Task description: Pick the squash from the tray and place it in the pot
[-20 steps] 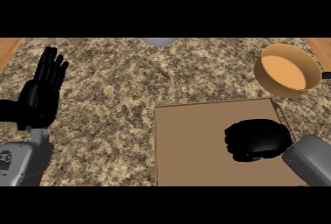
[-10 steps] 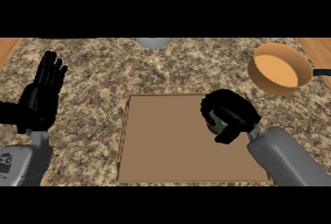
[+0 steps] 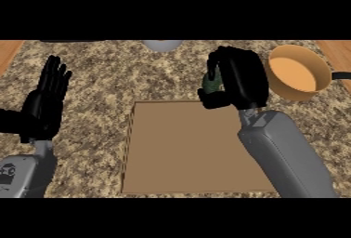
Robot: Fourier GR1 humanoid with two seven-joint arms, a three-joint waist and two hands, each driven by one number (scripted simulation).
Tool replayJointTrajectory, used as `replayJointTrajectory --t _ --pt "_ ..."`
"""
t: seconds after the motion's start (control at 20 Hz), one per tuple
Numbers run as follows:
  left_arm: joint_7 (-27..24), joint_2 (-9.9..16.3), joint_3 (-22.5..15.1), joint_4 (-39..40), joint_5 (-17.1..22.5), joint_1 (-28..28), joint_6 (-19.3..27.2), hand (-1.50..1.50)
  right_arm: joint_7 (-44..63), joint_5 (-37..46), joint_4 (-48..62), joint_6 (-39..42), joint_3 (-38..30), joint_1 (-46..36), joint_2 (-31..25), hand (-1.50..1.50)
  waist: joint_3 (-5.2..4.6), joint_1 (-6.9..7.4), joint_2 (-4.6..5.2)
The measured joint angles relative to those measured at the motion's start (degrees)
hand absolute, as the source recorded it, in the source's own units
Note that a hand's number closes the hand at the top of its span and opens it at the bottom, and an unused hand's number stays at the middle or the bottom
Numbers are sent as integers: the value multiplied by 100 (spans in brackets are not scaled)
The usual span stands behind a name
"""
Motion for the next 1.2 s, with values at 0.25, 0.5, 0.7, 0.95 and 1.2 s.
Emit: replayJointTrajectory --t 0.25,0.5,0.7,0.95,1.2 --pt "32 -34 -15 -82 -3 -44 -15 0 1428 755 -678 326 -336 -511 29 150 17 80 58" --pt "-25 -71 14 -66 -6 -20 -107 0 1740 734 -1349 950 -980 -441 -495 150 27 127 103" --pt "-19 -36 100 -53 20 -57 -207 0 1501 398 -1356 1297 -1649 -309 -986 150 30 162 126" --pt "13 -172 16 -117 -125 -43 -128 0 753 -15 -848 1198 -2448 -92 -1561 150 35 201 145" --pt "167 -235 -6 -270 -188 -49 -86 0 -313 -434 -62 668 -3185 248 -1997 150 37 228 154"
